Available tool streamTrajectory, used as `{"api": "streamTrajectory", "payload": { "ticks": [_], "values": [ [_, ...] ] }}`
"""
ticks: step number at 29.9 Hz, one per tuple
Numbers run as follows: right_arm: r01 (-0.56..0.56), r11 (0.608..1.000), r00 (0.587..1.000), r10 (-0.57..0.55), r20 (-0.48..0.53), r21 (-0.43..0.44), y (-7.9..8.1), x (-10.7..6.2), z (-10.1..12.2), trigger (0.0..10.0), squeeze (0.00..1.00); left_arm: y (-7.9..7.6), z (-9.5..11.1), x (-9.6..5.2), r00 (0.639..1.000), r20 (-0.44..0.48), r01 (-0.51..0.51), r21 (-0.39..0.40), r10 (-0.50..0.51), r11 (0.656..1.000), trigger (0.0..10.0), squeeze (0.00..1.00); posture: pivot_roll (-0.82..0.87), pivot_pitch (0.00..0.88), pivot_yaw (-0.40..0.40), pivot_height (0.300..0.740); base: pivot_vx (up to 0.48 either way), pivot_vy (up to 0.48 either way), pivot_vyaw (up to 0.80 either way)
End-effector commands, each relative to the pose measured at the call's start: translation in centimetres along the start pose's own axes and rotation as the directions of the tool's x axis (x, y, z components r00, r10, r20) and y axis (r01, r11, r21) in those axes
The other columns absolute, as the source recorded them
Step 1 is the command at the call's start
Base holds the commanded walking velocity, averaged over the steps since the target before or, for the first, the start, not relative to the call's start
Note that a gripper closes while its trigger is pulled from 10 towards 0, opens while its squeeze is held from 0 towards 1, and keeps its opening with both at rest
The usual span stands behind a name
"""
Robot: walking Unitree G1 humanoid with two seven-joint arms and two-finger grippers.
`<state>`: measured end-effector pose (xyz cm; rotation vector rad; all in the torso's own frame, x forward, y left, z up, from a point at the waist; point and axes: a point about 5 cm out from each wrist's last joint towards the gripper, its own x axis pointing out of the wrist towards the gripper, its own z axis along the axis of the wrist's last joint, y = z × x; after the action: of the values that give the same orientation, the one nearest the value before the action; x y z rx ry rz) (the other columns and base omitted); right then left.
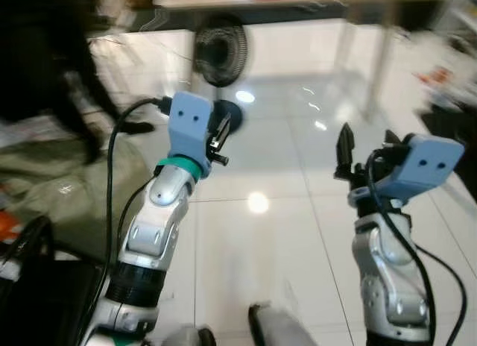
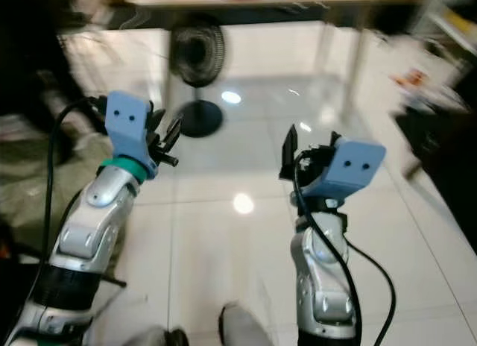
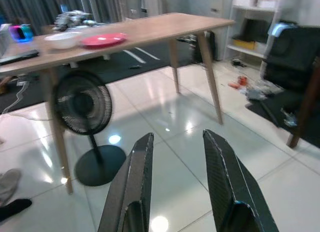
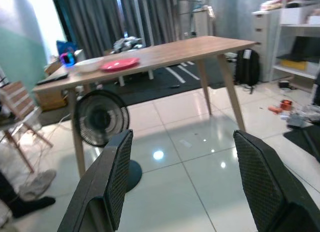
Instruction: Setting the table
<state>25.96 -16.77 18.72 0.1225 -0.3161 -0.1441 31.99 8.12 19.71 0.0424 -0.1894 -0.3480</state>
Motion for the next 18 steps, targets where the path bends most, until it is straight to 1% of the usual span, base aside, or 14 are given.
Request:
{"api": "streamTrajectory", "payload": {
  "ticks": [1,13,18],
  "values": [
    [-0.005,1.0,1.0,0.005,-0.018,0.005,0.13,-0.05,-0.26,10.0,0.0,0.31,-0.48,-0.26,1.0,-0.025,-0.011,0.0,0.011,1.0,10.0,0.0,-0.15,0.023,0.115,0.74,0.0,0.0,-0.8],
    [-0.002,1.0,1.0,0.002,-0.022,0.009,0.19,-0.08,-0.33,10.0,0.0,0.41,-0.42,-0.22,0.999,-0.031,-0.013,0.003,0.013,1.0,10.0,0.0,-0.15,0.03,0.118,0.74,0.0,0.0,-0.8],
    [-0.001,1.0,1.0,0.001,-0.022,0.011,0.2,-0.09,-0.34,10.0,0.0,0.49,-0.37,-0.19,0.999,-0.03,-0.016,0.022,0.017,1.0,10.0,0.0,-0.15,0.031,0.119,0.74,0.0,0.0,-0.8]
  ]
}}
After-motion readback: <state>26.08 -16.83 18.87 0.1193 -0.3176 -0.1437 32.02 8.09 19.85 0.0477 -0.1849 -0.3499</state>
